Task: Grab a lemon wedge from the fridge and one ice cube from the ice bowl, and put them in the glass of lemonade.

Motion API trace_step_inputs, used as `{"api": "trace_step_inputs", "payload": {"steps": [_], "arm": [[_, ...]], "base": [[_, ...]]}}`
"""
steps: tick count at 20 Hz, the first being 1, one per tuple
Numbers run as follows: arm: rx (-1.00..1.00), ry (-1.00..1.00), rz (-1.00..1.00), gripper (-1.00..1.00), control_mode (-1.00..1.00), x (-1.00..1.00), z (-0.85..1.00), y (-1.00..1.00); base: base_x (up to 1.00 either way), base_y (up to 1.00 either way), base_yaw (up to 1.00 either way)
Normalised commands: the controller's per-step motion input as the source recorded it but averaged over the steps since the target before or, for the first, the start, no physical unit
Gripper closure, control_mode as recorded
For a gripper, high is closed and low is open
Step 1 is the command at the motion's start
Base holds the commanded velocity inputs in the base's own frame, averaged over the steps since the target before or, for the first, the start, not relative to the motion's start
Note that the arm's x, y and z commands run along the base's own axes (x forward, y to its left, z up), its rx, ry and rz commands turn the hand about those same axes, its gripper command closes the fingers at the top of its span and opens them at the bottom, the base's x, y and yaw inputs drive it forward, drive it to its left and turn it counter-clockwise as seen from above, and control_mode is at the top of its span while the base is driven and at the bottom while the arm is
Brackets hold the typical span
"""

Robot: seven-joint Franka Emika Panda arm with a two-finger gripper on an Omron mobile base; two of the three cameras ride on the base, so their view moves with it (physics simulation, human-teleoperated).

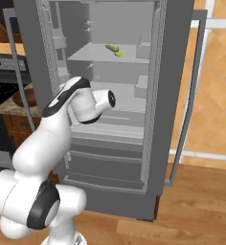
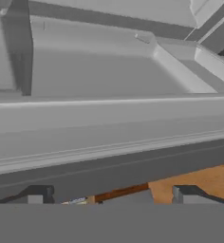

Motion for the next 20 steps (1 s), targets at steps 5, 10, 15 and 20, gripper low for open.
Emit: {"api": "trace_step_inputs", "payload": {"steps": [5,10,15,20], "arm": [[0.06,0.16,0.00,-1.00,-1.00,0.27,-0.12,-0.01],[0.04,0.14,0.00,-1.00,-1.00,0.48,-0.31,0.04],[0.05,0.12,0.00,-1.00,-1.00,0.09,-0.17,0.32],[0.07,0.00,0.00,-1.00,-1.00,-0.15,0.00,0.77]], "base": [[0.00,0.00,0.00],[0.00,0.00,0.00],[0.00,0.00,0.00],[0.00,0.00,0.00]]}}
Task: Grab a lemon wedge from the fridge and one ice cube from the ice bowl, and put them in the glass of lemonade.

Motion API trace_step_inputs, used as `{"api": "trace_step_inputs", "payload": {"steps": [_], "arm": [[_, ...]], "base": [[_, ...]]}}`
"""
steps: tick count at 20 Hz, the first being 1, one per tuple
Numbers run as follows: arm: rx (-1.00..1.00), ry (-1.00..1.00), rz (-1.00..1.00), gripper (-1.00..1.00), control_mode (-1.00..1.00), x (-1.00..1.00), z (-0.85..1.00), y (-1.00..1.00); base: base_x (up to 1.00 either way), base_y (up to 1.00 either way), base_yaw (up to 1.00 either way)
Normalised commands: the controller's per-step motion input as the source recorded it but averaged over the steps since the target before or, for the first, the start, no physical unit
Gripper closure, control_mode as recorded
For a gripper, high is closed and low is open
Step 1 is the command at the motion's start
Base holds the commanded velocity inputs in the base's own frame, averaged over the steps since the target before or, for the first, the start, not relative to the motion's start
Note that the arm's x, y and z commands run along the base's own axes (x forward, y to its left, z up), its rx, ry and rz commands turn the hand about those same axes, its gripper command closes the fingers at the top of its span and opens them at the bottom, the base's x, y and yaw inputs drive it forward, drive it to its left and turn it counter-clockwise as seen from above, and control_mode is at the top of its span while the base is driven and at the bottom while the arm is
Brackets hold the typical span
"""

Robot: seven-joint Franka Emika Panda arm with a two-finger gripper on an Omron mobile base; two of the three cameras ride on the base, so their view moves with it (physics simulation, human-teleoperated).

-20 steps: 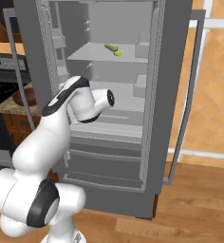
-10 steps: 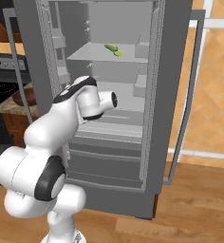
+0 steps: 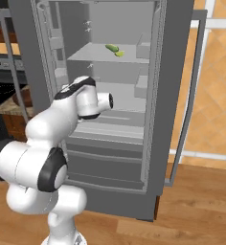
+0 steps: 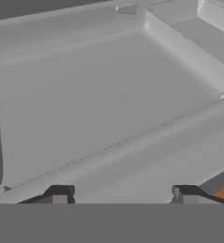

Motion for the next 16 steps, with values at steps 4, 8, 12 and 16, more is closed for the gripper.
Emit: {"api": "trace_step_inputs", "payload": {"steps": [4,8,12,16], "arm": [[0.06,0.00,0.00,-1.00,-1.00,-0.23,0.00,0.89],[0.03,0.00,0.00,-1.00,-1.00,-0.29,-0.01,0.92],[0.00,0.00,0.00,-1.00,-1.00,-0.09,-0.32,0.97],[0.00,-0.10,0.00,-1.00,-1.00,0.06,-0.28,0.90]], "base": [[0.00,0.00,0.00],[0.00,0.00,0.00],[0.00,0.00,0.00],[0.00,0.00,0.00]]}}
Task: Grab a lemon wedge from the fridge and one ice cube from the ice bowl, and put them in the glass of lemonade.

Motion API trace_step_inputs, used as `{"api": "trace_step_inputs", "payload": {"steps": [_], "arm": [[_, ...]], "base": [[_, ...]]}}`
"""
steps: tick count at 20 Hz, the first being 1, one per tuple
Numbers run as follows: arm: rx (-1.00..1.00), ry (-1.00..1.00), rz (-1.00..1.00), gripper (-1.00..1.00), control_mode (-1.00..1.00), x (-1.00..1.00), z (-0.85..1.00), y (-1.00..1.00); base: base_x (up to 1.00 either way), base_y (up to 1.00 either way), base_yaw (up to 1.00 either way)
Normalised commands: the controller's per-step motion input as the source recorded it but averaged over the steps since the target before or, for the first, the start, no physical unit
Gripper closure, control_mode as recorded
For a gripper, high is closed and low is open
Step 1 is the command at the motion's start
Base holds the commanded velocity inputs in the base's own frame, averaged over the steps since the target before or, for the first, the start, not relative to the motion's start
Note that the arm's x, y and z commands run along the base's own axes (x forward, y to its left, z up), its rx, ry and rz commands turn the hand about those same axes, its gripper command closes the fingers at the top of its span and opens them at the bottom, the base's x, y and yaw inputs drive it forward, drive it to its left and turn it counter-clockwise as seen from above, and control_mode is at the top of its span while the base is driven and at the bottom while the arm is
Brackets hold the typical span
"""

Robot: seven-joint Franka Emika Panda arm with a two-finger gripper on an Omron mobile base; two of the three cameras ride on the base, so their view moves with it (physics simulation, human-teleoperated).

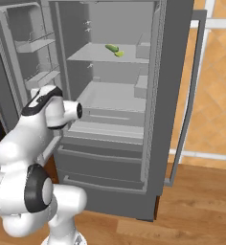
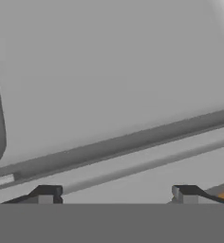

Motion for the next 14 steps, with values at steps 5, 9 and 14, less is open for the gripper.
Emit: {"api": "trace_step_inputs", "payload": {"steps": [5,9,14], "arm": [[0.00,-0.06,-0.06,-1.00,-1.00,0.34,-0.06,0.84],[0.00,0.00,-0.02,-1.00,-1.00,-0.11,0.00,0.31],[0.00,0.00,0.00,-1.00,-1.00,-0.77,0.02,-0.29]], "base": [[0.00,0.00,0.00],[0.00,0.00,0.00],[0.00,0.00,0.00]]}}
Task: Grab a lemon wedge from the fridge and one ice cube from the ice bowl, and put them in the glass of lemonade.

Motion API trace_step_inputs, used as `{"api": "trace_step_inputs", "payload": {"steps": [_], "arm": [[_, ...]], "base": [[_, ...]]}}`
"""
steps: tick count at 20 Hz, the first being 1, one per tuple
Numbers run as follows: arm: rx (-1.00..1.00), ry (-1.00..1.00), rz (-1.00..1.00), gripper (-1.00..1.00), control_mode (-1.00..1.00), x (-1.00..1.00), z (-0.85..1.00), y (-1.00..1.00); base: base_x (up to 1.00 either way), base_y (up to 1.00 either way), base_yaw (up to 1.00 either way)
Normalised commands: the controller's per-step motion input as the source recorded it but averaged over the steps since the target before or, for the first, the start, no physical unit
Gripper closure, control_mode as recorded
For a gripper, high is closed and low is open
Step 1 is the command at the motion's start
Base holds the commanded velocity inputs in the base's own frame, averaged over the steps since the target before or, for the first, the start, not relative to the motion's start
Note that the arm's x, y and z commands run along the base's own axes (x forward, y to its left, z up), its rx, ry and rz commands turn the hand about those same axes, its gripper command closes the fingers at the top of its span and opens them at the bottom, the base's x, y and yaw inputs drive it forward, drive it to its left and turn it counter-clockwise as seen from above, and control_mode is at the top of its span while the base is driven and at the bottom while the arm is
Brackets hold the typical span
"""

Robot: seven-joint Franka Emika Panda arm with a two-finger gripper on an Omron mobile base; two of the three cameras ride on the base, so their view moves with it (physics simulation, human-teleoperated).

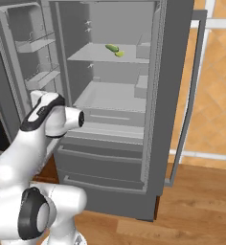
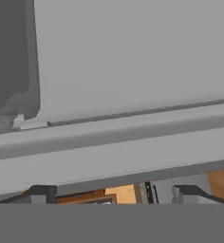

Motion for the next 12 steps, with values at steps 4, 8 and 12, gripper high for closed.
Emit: {"api": "trace_step_inputs", "payload": {"steps": [4,8,12], "arm": [[0.00,0.00,0.00,-1.00,-1.00,-0.89,0.33,-0.59],[-0.12,0.02,-0.01,-1.00,-1.00,-0.65,0.53,-0.61],[-0.28,0.11,-0.03,-1.00,-1.00,-0.35,0.83,-0.49]], "base": [[0.00,0.00,0.00],[0.00,0.00,0.00],[0.00,0.00,0.00]]}}
